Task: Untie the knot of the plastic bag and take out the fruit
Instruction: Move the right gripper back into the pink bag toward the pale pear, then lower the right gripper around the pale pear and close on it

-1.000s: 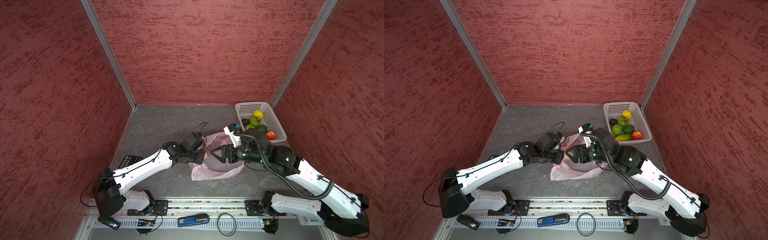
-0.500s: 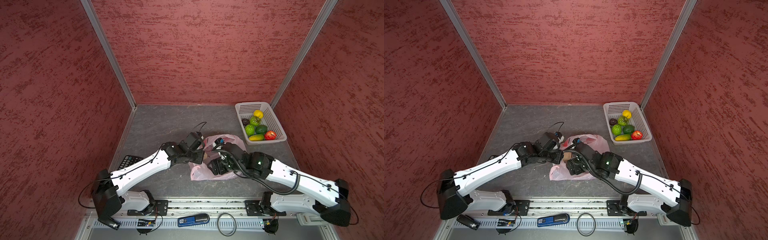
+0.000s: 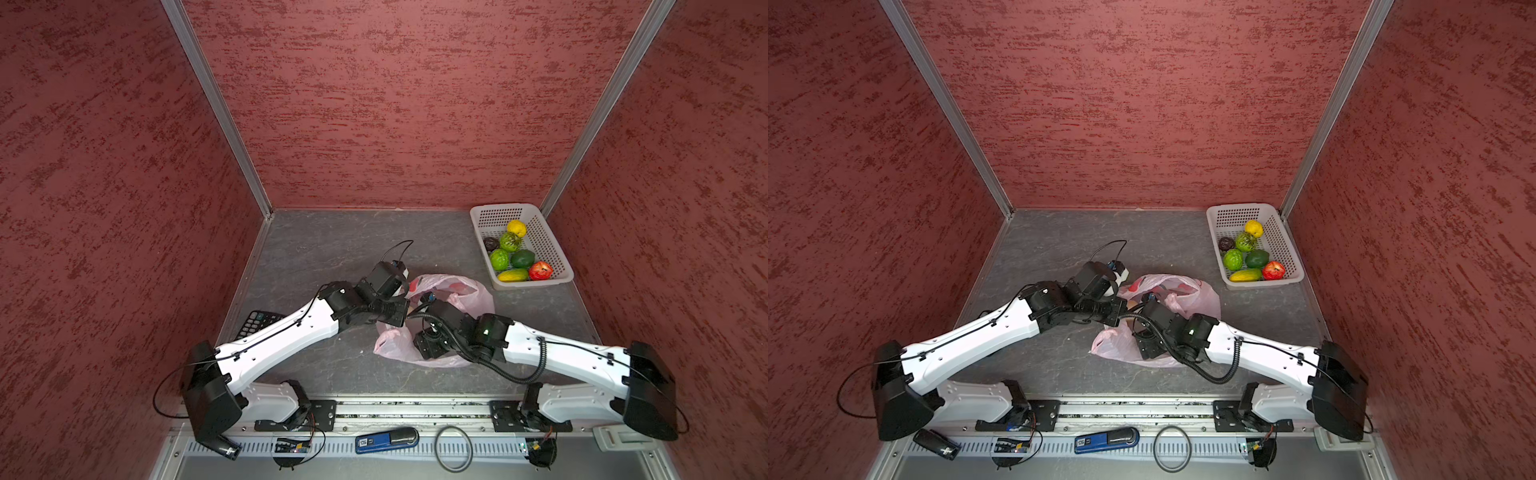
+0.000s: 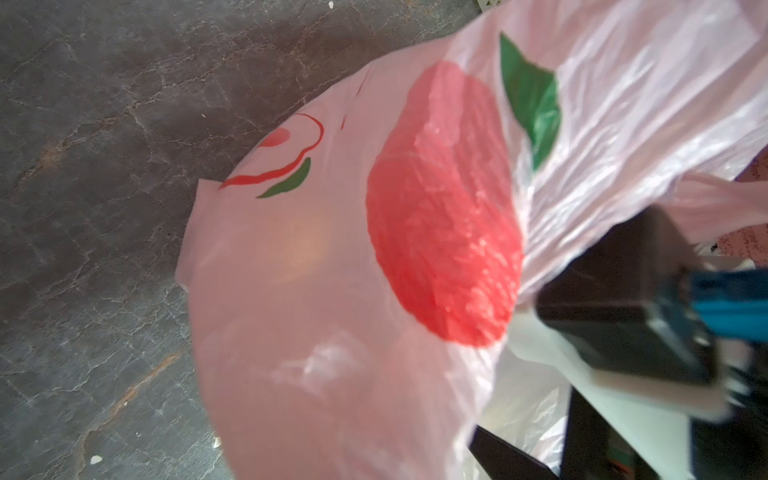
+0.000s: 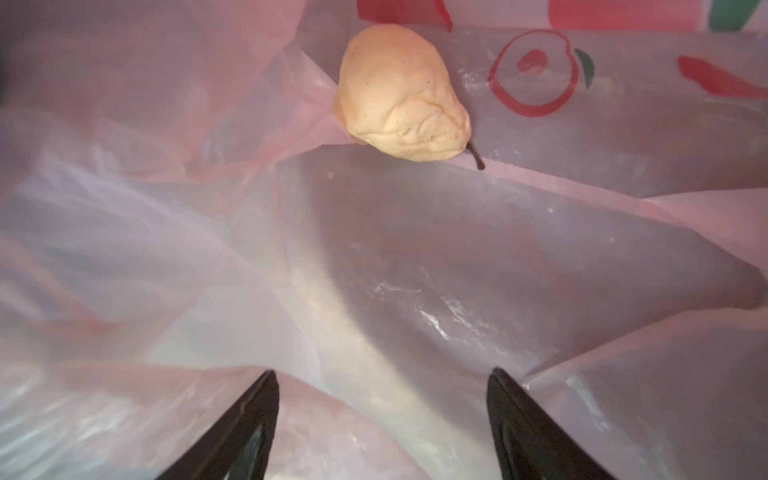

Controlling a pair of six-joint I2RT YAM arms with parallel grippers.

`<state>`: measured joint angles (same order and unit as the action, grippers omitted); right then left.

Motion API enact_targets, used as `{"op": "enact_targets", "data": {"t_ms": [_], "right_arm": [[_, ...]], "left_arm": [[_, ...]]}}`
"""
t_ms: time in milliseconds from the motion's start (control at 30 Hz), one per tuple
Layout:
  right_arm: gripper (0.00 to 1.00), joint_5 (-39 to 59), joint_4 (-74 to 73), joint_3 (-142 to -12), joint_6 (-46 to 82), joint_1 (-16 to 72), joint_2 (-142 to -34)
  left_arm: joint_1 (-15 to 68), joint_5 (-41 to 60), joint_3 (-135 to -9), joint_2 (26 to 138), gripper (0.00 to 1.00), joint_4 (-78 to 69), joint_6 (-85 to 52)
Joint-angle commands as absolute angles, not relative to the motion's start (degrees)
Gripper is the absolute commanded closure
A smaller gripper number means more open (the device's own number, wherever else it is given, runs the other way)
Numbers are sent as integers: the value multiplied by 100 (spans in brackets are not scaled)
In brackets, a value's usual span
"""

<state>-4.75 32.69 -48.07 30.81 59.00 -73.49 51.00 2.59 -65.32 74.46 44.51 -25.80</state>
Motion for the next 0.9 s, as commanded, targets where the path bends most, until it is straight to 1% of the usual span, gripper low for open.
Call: {"op": "enact_targets", "data": {"t_ms": [0, 167, 367, 467, 667, 767, 867], "right_arm": [[21, -467, 2609, -4650, 3130, 5617, -7487], [22, -348, 1927, -4613, 3401, 5327, -7881], [21, -294, 762, -4415, 4035, 5309, -8297], [16, -488, 215, -4240, 4386, 5296, -8559], [6, -734, -228, -4326, 4800, 5185, -9010], [3, -812, -369, -4492, 4844, 5146, -9273], [2, -872, -364, -4748, 4771, 5132, -9584]], "left_arm": [[5068, 471, -6680, 7453, 100, 4585, -2393], [5080, 605, -6566, 7488, 100, 4615, -2326], [5078, 624, -6535, 7591, 100, 4526, -2285], [5075, 621, -6547, 7637, 100, 4509, -2276], [5072, 668, -6499, 7657, 100, 4513, -2280], [5077, 681, -6474, 7658, 100, 4524, -2279], [5064, 685, -6419, 7673, 100, 4538, -2270]]}}
